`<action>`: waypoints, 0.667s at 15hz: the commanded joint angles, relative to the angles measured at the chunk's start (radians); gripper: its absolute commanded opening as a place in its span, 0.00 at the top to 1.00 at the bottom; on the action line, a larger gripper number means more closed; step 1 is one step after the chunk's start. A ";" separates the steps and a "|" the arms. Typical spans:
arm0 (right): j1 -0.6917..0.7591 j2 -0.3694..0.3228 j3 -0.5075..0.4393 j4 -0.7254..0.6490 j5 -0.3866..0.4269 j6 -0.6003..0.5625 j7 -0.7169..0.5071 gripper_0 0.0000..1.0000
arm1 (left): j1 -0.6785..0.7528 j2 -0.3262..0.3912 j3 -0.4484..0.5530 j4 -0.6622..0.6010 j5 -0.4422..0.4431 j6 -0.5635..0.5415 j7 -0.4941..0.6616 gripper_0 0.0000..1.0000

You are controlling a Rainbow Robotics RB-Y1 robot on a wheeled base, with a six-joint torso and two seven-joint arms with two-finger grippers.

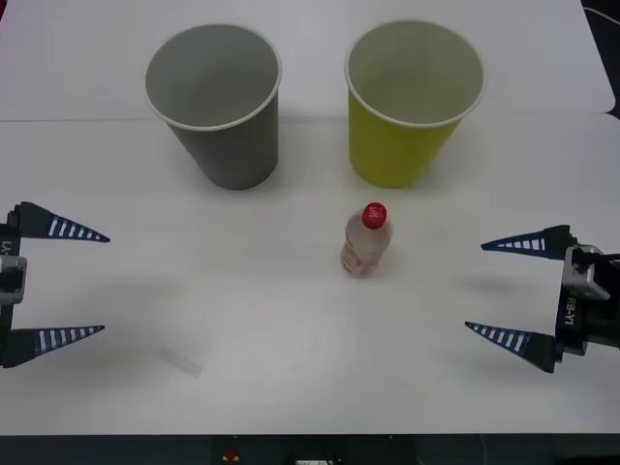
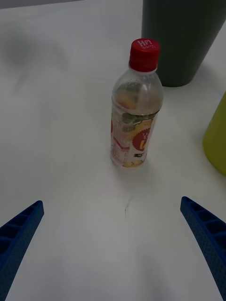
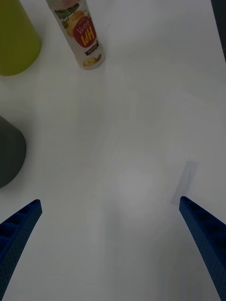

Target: Put the can into the green bin and the plastic bottle into the gray bin

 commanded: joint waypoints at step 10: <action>-0.265 0.140 0.303 0.349 -0.291 0.015 0.285 0.00 | 0.000 0.000 0.000 0.000 0.000 0.000 0.000 0.00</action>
